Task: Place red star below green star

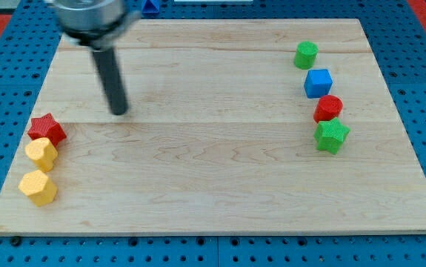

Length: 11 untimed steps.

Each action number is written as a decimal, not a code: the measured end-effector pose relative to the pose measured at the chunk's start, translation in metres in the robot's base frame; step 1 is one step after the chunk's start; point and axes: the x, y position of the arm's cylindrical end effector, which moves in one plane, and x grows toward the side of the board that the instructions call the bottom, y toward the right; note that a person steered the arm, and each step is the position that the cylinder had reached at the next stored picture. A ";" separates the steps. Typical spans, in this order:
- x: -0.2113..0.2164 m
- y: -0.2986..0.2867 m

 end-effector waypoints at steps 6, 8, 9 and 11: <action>0.052 -0.084; 0.058 -0.039; 0.058 -0.006; 0.085 0.059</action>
